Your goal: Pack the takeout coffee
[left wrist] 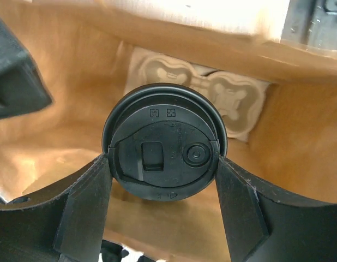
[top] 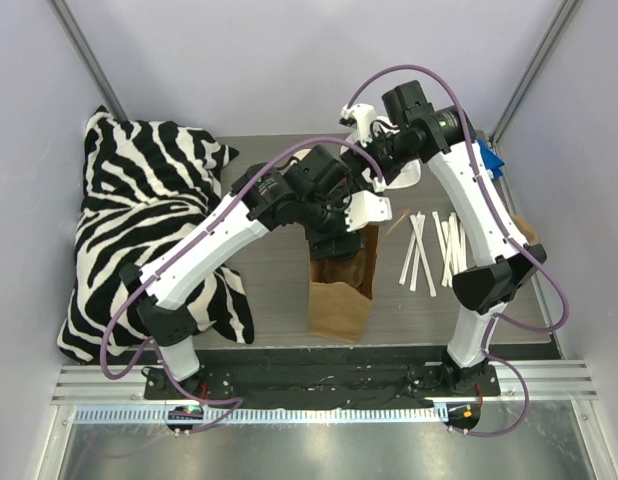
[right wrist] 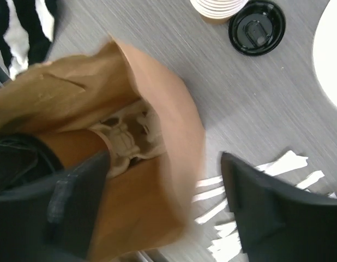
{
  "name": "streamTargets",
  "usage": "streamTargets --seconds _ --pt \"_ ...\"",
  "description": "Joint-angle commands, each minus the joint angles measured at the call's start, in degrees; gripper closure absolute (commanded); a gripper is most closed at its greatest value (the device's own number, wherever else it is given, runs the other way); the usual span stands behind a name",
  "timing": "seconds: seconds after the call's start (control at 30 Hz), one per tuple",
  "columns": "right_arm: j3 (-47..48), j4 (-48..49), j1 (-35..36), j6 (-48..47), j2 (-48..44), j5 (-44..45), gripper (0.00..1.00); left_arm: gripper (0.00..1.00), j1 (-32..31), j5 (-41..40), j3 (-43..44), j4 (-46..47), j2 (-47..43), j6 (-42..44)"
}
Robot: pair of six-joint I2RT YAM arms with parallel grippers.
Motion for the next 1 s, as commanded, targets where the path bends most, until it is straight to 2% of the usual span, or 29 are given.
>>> streamTargets --seconds 0.0,0.23,0.3,0.43,0.53,0.57,0.63,0.67,0.73,0.77,0.8,0.97 --pt "6.83 -7.11 -0.25 -9.15 -3.52 -2.82 0.03 0.96 0.40 5.13 -0.33 1.05 -4.35 2.69" --pt "6.40 -1.13 1.14 -24.96 -4.39 -9.14 0.00 0.96 0.40 8.56 3.01 -0.26 -2.51 3.39" --pt "2.98 1.51 2.20 -30.15 -5.44 -10.73 0.00 0.96 0.40 9.00 3.71 -0.27 -2.33 3.30" --pt "-4.31 7.48 5.54 -34.82 -7.73 -9.95 0.03 0.96 0.31 10.67 4.24 -0.70 -2.07 2.86" --pt "-5.82 11.00 7.74 -35.36 -6.95 -6.18 0.21 0.96 0.31 10.85 4.68 -1.14 -1.72 2.16" --pt "-5.47 11.79 8.00 -35.00 -6.25 -4.95 0.32 0.96 0.31 10.85 4.68 -1.41 -1.80 2.07" --pt "-2.94 11.80 8.18 -32.47 -4.84 -1.61 0.41 0.96 0.31 10.68 4.59 -1.85 -1.80 1.81" --pt "-1.61 10.84 8.18 -31.67 -3.10 -0.64 0.56 0.97 0.31 10.50 4.42 -1.93 -2.06 1.63" --pt "2.24 8.99 8.18 -30.00 -1.42 1.56 0.74 0.97 0.31 10.41 3.63 -2.02 -2.24 1.28" --pt "3.22 7.86 8.18 -29.03 -0.45 2.27 0.93 0.97 0.31 10.33 3.36 -2.11 -2.42 1.28" --pt "3.84 7.58 8.18 -27.98 -0.27 3.06 0.99 0.97 0.31 9.80 2.66 -2.02 -2.68 1.19" --pt "2.45 7.32 6.87 -18.15 -2.11 8.06 0.99 0.99 1.45 8.92 -0.15 -2.20 -4.18 1.55"
